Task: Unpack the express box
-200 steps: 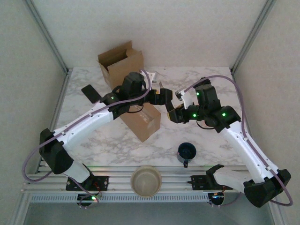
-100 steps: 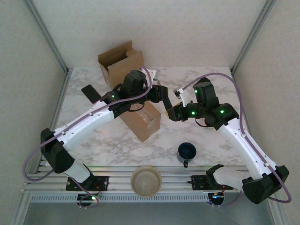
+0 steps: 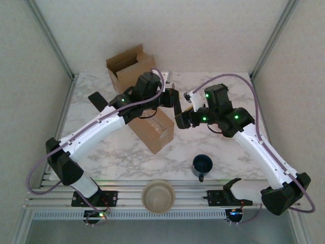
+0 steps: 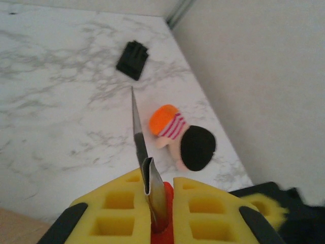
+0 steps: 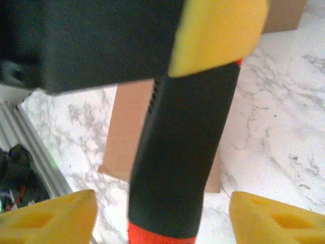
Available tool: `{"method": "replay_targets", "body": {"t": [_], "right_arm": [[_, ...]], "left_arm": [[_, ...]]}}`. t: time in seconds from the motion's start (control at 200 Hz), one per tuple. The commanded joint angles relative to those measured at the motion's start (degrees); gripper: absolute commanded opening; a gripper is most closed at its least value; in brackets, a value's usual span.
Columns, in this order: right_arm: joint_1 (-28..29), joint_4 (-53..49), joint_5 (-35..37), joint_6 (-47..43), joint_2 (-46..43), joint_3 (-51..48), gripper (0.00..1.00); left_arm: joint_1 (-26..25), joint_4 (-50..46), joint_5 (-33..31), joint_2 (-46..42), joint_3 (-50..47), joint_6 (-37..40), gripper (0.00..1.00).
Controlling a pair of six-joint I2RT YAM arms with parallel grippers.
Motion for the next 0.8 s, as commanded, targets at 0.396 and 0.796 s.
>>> {"method": "replay_targets", "body": {"t": [0.396, 0.796], "right_arm": [[30.82, 18.38, 65.5, -4.92, 4.31, -7.42, 0.9], [32.62, 23.38, 84.73, 0.39, 15.14, -5.97, 0.85]], "left_arm": [[0.61, -21.32, -10.7, 10.09, 18.89, -2.95, 0.0], [1.14, -21.74, -10.17, 8.52, 19.47, -3.36, 0.0]]}}
